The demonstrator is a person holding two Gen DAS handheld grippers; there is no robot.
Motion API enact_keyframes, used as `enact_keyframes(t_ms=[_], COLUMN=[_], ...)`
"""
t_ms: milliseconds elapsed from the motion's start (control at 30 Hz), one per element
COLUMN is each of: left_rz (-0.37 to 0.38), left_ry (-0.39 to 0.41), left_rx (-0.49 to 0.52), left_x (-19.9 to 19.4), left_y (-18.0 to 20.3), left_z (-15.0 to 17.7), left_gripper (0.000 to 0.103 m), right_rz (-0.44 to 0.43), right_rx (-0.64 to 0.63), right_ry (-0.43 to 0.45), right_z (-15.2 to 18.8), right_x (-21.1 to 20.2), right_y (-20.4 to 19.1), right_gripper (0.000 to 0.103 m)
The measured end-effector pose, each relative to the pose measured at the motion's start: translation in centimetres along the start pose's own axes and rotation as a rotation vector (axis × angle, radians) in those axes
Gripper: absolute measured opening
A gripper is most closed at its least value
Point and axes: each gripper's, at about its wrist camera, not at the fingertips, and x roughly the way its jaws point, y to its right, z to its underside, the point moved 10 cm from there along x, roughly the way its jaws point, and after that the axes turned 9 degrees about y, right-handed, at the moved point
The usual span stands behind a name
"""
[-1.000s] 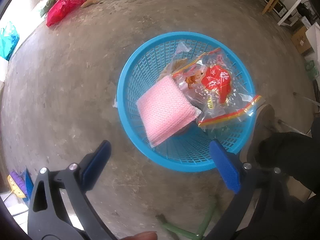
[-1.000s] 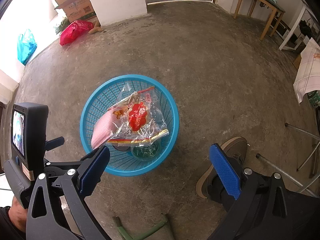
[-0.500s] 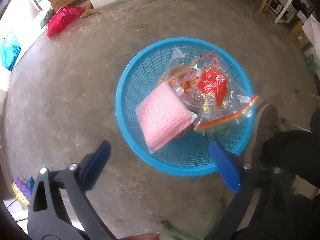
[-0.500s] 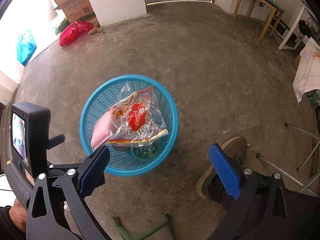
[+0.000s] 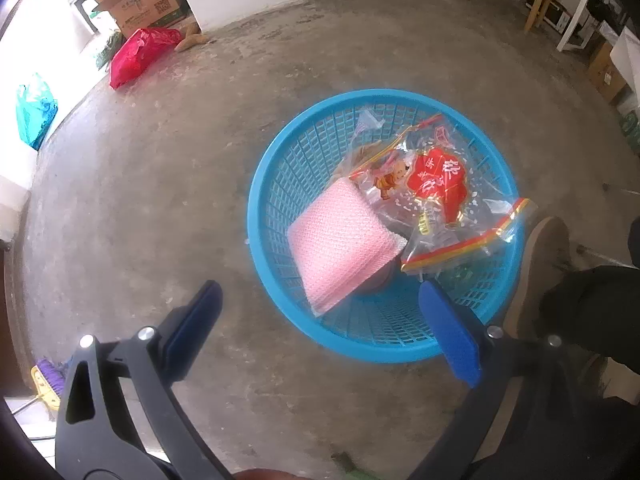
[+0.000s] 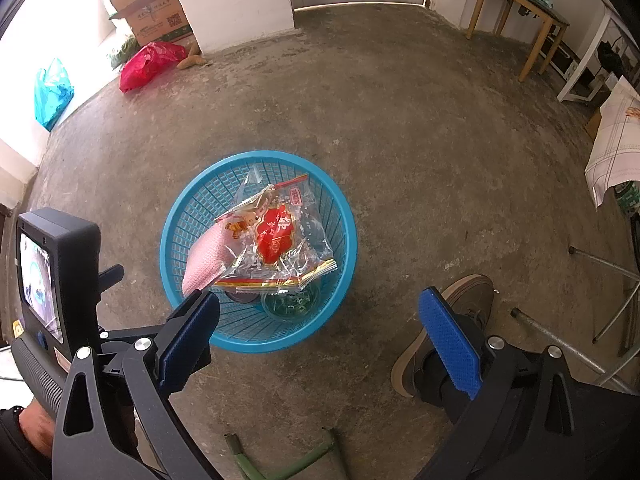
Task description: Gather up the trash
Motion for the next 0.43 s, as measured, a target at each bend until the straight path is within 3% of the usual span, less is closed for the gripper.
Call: enact_keyframes(t_ms=[233,433], left_rz=[-0.035,-0.014], left_ry=[-0.035,-0.083], left_rx=[-0.021,-0.017], left_x=[0.6,1.1], left_y=[-0.8,-0.3], left_z=[0.2,0.9], left_gripper=[0.095,0.095], right_rz=[0.001,0.002], right_rx=[0.002,0.003], right_ry=[-0.001,-0.001], right_z=[-0.1,-0.1], right_x=[-0.1,0.0], right_y=[0.0,0.1], right_gripper=[0.097,0.097])
